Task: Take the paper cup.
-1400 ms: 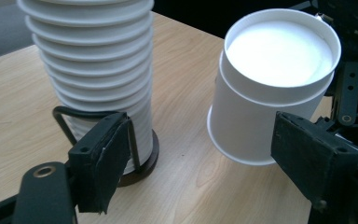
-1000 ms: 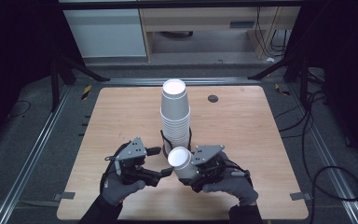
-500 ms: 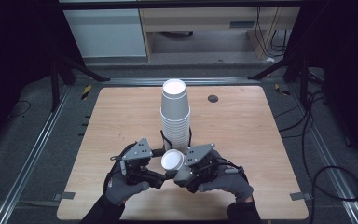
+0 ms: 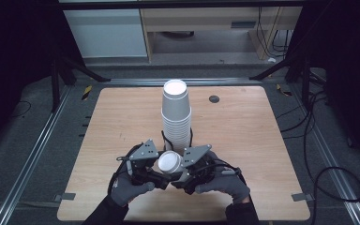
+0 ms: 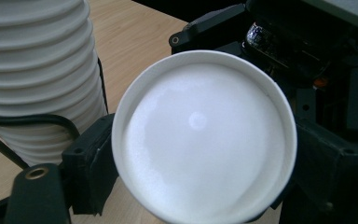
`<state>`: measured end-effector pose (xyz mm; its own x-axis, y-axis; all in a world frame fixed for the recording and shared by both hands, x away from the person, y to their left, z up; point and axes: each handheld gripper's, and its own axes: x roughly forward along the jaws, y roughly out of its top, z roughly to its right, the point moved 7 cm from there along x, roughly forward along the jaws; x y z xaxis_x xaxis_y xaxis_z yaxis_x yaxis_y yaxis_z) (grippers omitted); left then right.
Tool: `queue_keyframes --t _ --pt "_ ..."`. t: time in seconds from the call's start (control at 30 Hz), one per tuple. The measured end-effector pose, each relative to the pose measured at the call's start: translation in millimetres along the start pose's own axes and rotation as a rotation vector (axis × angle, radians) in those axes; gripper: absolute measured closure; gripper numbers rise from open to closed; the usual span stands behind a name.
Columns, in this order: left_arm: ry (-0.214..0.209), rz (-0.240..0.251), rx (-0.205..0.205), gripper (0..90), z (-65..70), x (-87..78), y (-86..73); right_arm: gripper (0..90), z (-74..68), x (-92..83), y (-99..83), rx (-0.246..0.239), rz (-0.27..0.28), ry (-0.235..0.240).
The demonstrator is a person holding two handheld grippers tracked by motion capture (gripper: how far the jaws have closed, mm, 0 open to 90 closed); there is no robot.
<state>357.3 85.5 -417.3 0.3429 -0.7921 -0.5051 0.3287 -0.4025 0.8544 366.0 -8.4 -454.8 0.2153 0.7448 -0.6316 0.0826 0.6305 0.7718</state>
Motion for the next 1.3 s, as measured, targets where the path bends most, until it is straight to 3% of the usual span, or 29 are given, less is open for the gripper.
queue_keyframes --t 0.93,1.3 --pt "0.006 -0.006 0.004 21.8 2.3 1.8 -0.2 12.9 -0.5 2.6 -1.0 0.028 -0.013 0.015" --pt "-0.003 0.013 0.001 22.2 1.8 -3.0 2.8 10.2 0.2 -0.4 1.3 0.035 0.017 0.011"
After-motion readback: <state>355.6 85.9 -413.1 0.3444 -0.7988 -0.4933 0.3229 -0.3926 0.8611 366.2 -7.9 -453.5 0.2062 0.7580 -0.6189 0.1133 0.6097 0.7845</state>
